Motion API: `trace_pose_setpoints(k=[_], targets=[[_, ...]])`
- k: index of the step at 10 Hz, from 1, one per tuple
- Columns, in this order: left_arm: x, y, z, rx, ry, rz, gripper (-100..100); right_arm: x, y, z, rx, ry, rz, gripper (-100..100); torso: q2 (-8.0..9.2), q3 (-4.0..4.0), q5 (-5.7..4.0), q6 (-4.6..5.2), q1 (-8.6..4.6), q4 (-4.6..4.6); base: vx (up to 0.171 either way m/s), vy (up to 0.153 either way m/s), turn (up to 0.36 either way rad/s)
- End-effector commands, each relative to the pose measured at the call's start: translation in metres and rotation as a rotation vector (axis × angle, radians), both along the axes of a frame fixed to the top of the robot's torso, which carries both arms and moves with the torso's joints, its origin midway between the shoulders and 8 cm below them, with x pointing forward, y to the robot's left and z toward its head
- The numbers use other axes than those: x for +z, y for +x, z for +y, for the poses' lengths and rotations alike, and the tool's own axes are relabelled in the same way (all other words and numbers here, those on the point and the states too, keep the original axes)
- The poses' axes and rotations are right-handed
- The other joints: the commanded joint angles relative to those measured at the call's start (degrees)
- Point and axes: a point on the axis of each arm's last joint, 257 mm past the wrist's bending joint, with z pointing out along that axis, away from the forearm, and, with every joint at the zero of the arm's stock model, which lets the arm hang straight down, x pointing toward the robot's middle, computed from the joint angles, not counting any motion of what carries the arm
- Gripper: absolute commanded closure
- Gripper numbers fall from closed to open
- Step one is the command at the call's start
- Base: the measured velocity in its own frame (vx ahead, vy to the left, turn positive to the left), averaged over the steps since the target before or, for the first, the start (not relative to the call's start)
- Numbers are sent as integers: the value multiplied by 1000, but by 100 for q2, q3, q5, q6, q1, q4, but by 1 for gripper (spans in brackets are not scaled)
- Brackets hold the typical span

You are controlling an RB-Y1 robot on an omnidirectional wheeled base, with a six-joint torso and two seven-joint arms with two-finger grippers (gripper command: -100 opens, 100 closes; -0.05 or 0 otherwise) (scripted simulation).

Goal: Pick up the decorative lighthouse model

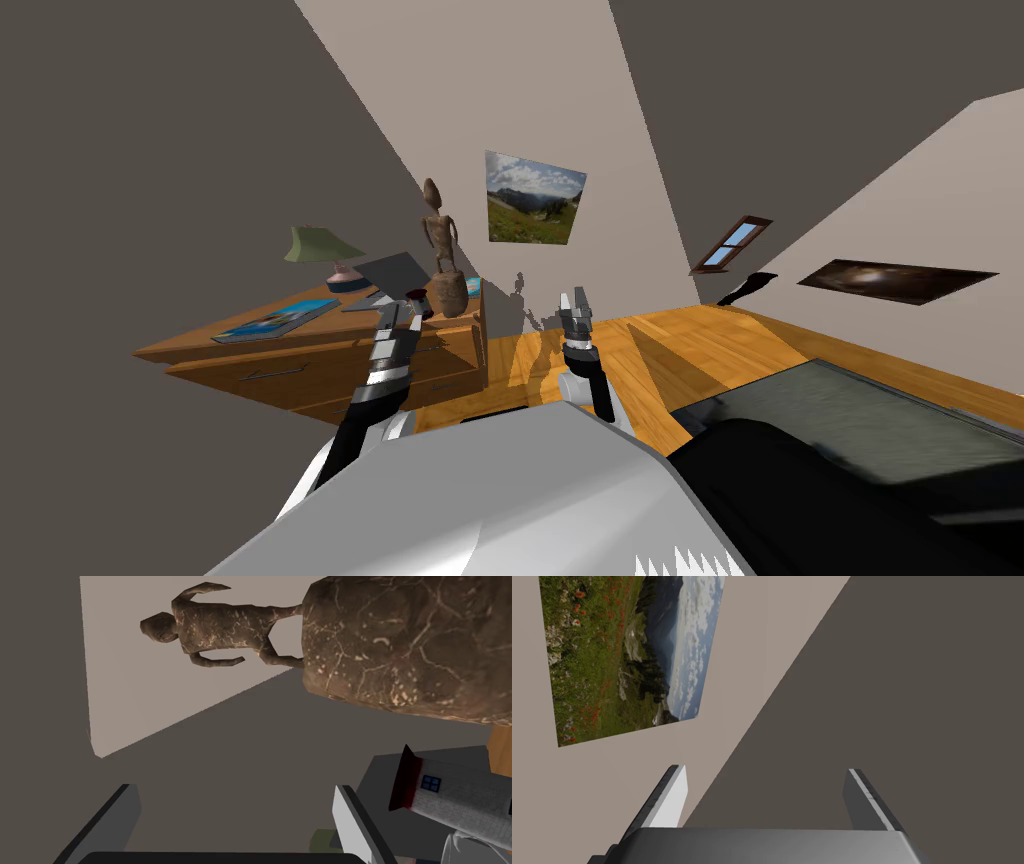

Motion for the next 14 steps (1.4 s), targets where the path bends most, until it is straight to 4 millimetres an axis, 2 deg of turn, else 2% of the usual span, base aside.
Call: trace_pose_setpoints(k=[1,3,4,7,8,9,12,13,14], targets=[[-13,13,-5,-45,-7,34,-100,0,0,0,0,0,0,0,0,0,0,0,0,0,-50,0,67],[-27,31,-8,-95,-29,78,-100,0,0,0,0,0,0,0,21,12,0,0,-1,5,-89,-13,66],[-30,31,-8,-95,-30,83,-100,0,0,0,0,0,0,0,33,19,0,0,-3,7,-76,-9,27],[-58,68,-11,-167,-85,174,-100,0,0,0,0,0,0,0,26,15,1,0,2,6,-81,-1,86],[-64,71,-11,-172,-95,185,-100,0,0,0,0,0,0,0,35,20,1,0,1,7,-77,-2,33],[-74,84,-10,-193,-123,220,-100,0,0,0,0,0,0,0,29,18,0,1,0,7,-67,-4,126],[-89,105,-9,-211,-155,269,-100,0,0,0,0,0,0,0,26,15,0,1,-1,6,-67,0,32],[-98,119,-6,-222,-185,307,-100,0,0,0,0,0,0,0,22,14,0,0,-1,6,-66,10,82],[-102,123,-6,-225,-190,313,-100,0,0,0,0,0,0,0,22,13,1,-1,3,5,-58,9,50]])
